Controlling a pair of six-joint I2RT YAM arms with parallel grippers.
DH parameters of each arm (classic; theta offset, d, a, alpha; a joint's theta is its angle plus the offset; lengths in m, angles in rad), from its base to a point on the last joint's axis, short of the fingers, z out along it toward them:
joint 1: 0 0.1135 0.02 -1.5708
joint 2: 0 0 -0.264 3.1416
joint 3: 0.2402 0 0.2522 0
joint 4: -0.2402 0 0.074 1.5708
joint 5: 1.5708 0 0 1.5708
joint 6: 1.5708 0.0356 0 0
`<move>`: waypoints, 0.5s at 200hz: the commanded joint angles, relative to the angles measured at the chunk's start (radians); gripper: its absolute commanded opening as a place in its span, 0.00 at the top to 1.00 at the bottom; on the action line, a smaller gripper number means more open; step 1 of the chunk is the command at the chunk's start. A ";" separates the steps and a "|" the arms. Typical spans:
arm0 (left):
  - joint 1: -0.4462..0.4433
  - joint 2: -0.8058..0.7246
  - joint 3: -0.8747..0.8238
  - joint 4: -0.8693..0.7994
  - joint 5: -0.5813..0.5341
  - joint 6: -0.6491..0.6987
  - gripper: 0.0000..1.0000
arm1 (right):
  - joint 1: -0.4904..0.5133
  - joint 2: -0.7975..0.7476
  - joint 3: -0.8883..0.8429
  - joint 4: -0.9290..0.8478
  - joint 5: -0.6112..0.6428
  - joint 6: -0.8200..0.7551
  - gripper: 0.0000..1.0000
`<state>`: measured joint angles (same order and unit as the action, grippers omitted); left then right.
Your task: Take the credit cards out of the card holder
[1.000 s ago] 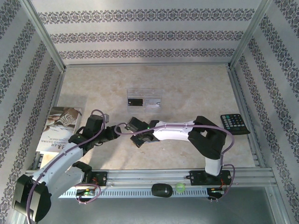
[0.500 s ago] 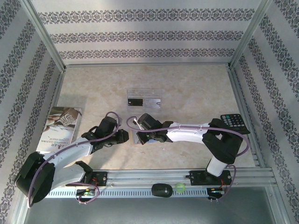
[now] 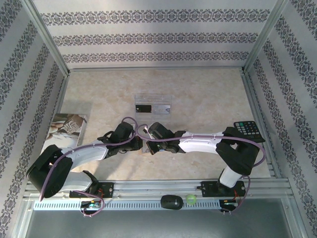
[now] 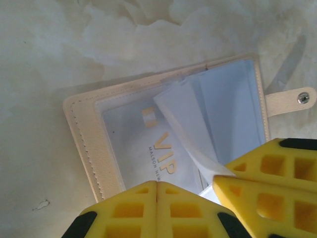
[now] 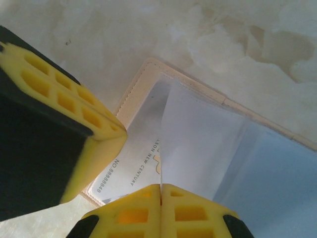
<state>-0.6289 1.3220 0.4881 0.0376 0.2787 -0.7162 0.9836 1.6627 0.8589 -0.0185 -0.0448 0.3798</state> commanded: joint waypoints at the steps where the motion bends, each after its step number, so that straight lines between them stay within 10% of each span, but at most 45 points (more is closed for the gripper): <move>1: -0.014 0.025 0.014 0.005 -0.036 -0.009 1.00 | -0.006 -0.035 -0.017 0.016 0.026 0.028 1.00; 100: -0.013 0.123 0.014 -0.015 -0.031 -0.013 1.00 | -0.005 -0.103 -0.116 -0.032 0.261 0.274 1.00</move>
<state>-0.6296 1.4139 0.5049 0.0589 0.2657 -0.7200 0.9836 1.6009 0.7715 -0.0093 0.0834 0.5266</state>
